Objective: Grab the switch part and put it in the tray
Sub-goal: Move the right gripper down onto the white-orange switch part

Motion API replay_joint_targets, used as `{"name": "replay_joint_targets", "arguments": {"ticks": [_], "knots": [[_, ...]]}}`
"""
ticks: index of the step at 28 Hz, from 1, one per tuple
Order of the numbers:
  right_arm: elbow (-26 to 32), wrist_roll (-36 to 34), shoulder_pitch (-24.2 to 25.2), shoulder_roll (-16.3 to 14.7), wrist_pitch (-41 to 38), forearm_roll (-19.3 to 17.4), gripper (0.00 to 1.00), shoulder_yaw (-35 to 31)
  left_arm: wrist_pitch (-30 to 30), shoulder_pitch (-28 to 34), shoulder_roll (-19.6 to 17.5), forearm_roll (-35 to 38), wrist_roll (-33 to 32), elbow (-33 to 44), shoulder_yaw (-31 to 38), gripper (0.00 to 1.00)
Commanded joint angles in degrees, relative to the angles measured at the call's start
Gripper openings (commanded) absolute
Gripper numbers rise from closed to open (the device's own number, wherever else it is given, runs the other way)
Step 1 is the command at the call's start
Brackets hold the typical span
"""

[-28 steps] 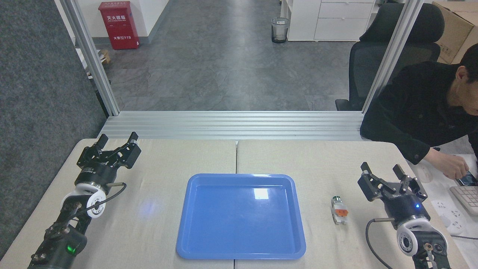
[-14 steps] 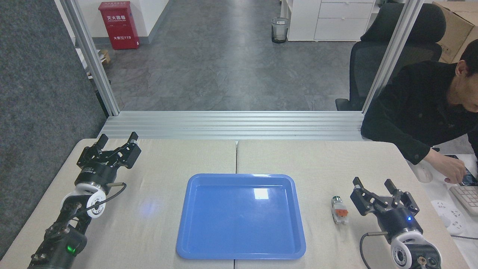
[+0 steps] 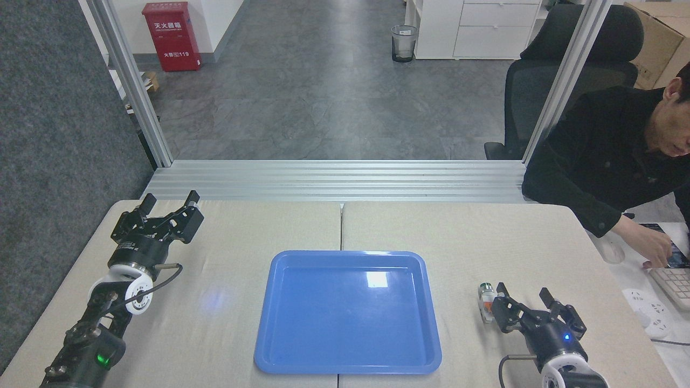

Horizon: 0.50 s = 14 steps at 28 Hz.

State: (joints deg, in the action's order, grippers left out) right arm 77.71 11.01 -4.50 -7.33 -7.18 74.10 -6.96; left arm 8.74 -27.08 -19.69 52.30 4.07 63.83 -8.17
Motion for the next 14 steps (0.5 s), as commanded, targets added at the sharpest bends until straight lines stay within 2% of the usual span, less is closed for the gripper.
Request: {"name": "replay_joint_targets", "arguments": {"ticks": [1, 9, 14], "knots": [[-5.4, 0.0, -1.0, 2.3, 1.6, 1.1, 0.92, 7.5, 0.0, -0.1, 0.0, 0.0, 0.0, 0.0, 0.0, 1.0], [-8.5, 0.5, -4.4, 2.7, 2.3, 1.0, 0.92, 9.8, 0.0, -0.1, 0.0, 0.0, 0.0, 0.0, 0.0, 1.0], [-11.4, 2.1, -4.3, 2.8, 2.9, 1.0, 0.88, 10.1, 0.0, 0.0, 0.0, 0.0, 0.0, 0.0, 0.0, 1.0]]}}
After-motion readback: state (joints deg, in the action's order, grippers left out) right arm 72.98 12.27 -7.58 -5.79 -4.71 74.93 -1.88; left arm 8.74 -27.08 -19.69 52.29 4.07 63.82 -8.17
